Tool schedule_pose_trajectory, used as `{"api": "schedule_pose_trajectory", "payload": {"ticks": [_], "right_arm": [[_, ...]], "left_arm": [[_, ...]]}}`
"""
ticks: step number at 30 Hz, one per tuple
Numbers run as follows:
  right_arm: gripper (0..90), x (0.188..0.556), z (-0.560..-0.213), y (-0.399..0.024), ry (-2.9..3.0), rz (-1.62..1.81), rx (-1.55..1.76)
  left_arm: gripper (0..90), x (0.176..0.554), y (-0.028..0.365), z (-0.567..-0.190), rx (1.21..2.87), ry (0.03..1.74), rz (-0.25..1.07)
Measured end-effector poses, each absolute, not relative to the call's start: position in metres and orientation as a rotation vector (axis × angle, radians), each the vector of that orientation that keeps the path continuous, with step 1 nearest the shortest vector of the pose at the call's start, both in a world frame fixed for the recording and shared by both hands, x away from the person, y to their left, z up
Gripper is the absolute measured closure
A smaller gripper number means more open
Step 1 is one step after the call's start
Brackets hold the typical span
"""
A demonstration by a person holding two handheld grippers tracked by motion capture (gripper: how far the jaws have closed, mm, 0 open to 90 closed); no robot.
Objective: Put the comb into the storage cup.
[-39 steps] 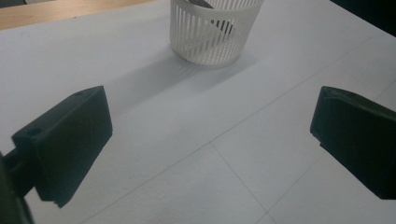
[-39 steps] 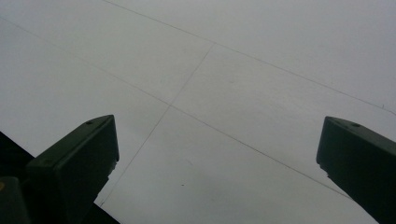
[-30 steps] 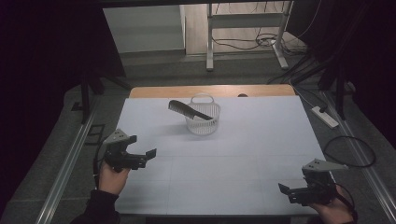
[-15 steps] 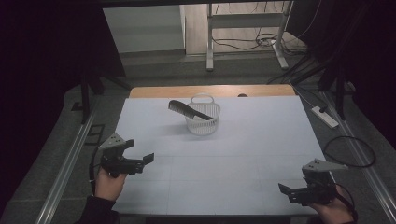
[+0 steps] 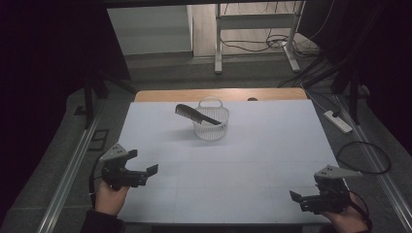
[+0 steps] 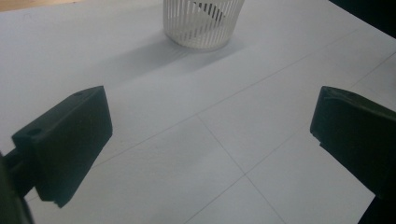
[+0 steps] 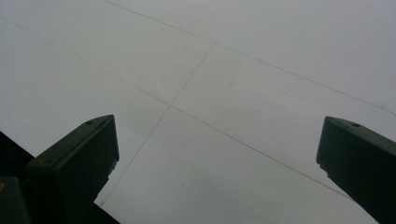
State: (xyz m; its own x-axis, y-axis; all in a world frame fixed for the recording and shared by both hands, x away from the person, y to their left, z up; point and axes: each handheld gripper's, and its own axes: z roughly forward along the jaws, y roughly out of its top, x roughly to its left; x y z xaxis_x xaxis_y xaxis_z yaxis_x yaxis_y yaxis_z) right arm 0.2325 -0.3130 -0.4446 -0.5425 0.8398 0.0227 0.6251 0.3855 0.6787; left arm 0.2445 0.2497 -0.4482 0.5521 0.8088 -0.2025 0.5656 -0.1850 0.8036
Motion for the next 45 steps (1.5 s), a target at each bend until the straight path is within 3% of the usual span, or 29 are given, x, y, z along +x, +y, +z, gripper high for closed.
{"api": "schedule_pose_trajectory", "payload": {"ticks": [45], "right_arm": [[0.0,0.233,-0.444,-0.314,2.321,0.926,1.29]], "left_arm": [[0.0,0.199,0.28,-0.456,1.857,1.215,0.366]]}}
